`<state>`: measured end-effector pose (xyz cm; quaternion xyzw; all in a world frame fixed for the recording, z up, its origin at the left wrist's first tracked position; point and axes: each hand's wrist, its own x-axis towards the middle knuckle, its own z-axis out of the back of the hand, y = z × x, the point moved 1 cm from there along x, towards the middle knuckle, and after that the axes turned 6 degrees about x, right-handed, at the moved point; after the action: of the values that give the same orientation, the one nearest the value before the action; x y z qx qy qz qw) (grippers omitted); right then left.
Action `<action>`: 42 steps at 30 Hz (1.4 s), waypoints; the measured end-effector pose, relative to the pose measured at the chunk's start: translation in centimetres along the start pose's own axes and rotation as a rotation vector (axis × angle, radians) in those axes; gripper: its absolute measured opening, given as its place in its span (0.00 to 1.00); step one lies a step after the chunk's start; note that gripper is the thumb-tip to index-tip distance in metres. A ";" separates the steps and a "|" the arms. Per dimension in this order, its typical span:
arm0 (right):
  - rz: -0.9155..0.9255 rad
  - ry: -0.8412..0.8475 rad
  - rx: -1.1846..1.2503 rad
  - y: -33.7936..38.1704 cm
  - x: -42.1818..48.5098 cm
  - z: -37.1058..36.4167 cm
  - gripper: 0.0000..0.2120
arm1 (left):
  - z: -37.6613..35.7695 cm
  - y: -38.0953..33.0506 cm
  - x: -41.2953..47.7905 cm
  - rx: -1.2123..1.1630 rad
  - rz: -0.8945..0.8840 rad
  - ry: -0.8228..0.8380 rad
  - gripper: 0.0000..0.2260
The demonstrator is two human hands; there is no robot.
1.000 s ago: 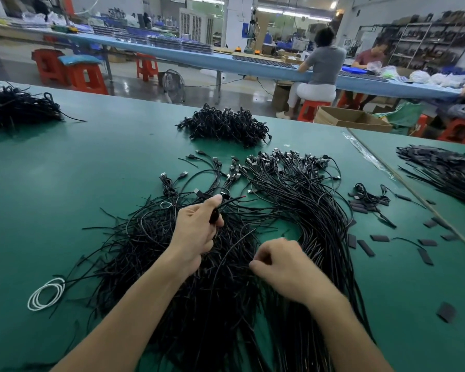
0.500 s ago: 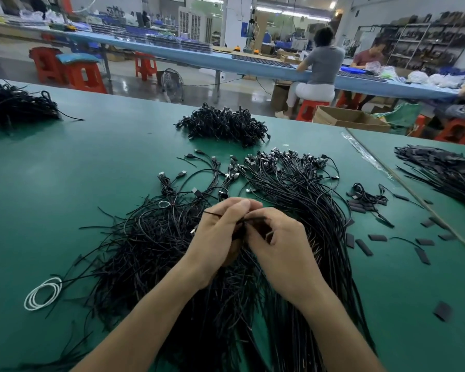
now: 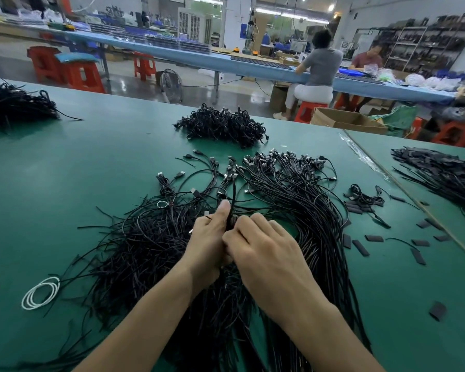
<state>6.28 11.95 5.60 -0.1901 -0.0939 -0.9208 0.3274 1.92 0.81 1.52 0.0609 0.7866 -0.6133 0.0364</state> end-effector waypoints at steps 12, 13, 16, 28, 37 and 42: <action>-0.031 0.041 0.217 -1.9 0.7 -0.2 0.04 | 0.4 0.2 0.0 0.014 0.373 0.239 0.27; -0.078 0.058 0.271 -2.1 0.8 -0.3 0.04 | 0.5 0.3 0.0 0.008 0.368 0.294 0.29; -0.229 0.150 0.463 -3.2 0.9 -0.2 0.06 | 0.7 0.4 -0.3 0.082 0.325 0.475 0.29; -0.126 0.211 0.359 -3.5 -0.1 0.7 0.07 | 1.0 0.2 -0.7 0.469 0.205 0.635 0.14; -0.134 0.170 0.456 -3.7 -0.8 0.7 0.01 | 0.8 0.3 -0.4 0.478 0.206 0.668 0.14; -0.102 0.214 0.426 -3.9 -0.6 0.7 0.03 | 0.6 0.5 -0.3 0.562 0.208 0.634 0.09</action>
<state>4.46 15.50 5.81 -0.0134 -0.2603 -0.9104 0.3212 2.30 0.36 0.97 0.3326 0.5511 -0.7477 -0.1631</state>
